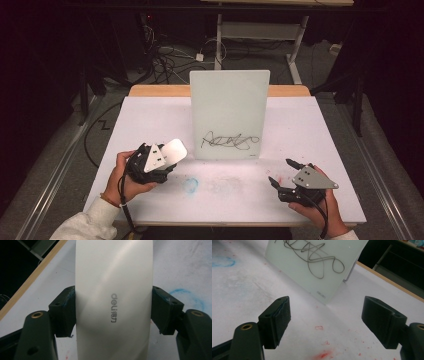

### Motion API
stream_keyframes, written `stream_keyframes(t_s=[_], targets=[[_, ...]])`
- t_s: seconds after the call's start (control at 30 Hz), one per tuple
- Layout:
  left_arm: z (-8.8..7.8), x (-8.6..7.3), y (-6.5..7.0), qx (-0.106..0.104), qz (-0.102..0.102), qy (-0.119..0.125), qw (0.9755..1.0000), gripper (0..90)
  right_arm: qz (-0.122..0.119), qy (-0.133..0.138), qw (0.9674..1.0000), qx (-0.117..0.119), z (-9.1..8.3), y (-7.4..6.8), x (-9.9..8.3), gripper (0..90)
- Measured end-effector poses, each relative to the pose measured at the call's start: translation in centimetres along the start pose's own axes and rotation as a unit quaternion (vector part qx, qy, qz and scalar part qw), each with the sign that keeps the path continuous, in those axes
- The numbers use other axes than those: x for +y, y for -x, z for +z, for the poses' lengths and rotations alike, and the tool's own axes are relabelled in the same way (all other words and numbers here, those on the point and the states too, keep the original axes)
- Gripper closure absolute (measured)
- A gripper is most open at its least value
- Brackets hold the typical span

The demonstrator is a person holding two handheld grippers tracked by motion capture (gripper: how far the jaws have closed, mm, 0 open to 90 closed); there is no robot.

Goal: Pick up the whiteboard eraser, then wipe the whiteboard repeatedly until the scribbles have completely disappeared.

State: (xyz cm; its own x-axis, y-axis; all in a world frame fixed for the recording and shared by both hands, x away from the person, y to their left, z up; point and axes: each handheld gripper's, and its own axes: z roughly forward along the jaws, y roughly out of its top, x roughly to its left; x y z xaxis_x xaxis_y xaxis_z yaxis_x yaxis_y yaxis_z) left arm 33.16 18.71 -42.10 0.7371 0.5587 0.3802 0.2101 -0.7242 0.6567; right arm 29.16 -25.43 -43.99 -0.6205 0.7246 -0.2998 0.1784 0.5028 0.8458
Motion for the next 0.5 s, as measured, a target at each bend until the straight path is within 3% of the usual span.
stream_keyframes(t_s=[0.13, 0.2, 0.3, 0.5], targets=[[0.1, 0.3, 0.7, 0.007, 0.011, -0.005, 0.9999, 29.2, -0.001, 0.000, 1.0000, -0.001, 0.0, -0.1, 0.0, 24.1], [0.2, 0.7, 1.3, 0.010, 0.029, -0.008, 0.9995, 29.2, -0.006, -0.003, 1.0000, -0.006, 0.1, -0.1, 0.0, 24.3], [0.3, 1.0, 1.6, 0.014, 0.033, -0.007, 0.9993, 29.2, -0.007, -0.003, 1.0000, -0.005, 0.1, -0.1, 0.1, 24.4], [1.1, 2.0, 2.4, 0.040, 0.046, -0.003, 0.9982, 29.2, -0.014, -0.009, 0.9998, -0.009, 0.4, -0.3, 0.1, 24.4]])
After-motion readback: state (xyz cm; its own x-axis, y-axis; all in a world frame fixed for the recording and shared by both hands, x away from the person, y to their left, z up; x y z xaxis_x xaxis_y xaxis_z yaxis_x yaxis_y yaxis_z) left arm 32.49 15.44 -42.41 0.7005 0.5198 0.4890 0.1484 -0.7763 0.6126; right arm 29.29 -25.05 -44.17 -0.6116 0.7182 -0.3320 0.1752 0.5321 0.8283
